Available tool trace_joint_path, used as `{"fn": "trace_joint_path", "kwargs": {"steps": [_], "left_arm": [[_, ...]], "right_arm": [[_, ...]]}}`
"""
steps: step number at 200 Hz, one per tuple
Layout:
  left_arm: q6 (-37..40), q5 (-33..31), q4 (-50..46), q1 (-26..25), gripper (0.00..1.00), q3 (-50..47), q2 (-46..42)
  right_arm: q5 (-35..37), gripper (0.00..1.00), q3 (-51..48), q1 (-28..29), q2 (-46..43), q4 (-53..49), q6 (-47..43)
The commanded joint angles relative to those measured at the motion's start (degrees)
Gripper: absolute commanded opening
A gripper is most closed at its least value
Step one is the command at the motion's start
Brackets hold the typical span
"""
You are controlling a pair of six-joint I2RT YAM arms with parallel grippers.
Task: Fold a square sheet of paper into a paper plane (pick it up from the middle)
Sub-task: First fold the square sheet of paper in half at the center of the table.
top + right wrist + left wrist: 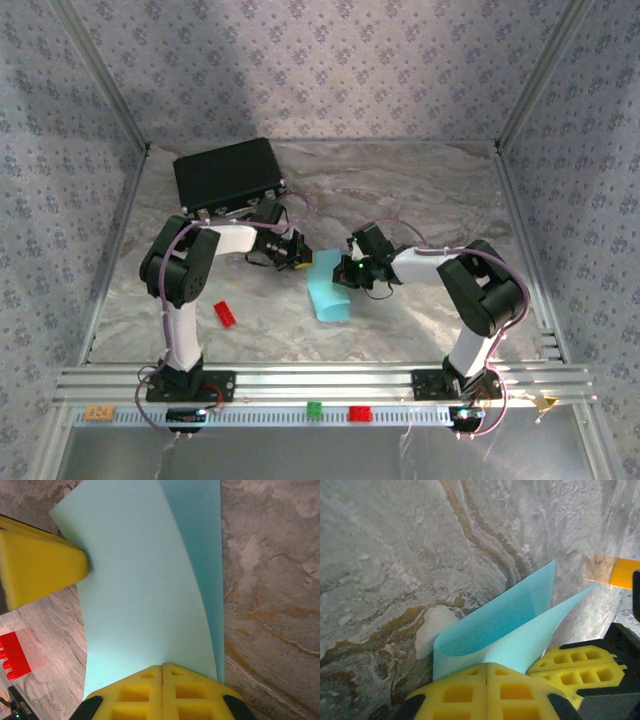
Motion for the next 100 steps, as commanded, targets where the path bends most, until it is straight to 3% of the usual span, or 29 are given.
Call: {"fn": "trace_joint_path", "kwargs": {"steps": [1,42,100], "left_arm": [[1.8,2.8,-1.6,0.4,0.00,2.9,-2.7],[3.1,4.0,-2.7,0.4,0.00,4.0,1.1],[4.6,-0.6,-4.7,0.8,0.00,5.0,4.5]], "right_arm": [[3.5,0.00,-1.0,0.1,1.2,-6.7,-0.8],[3.6,0.00,-1.0,0.0,1.1,-7.1,-0.9],[3.8,0.00,-1.4,0.0,1.2,-6.8,-0.7]]}}
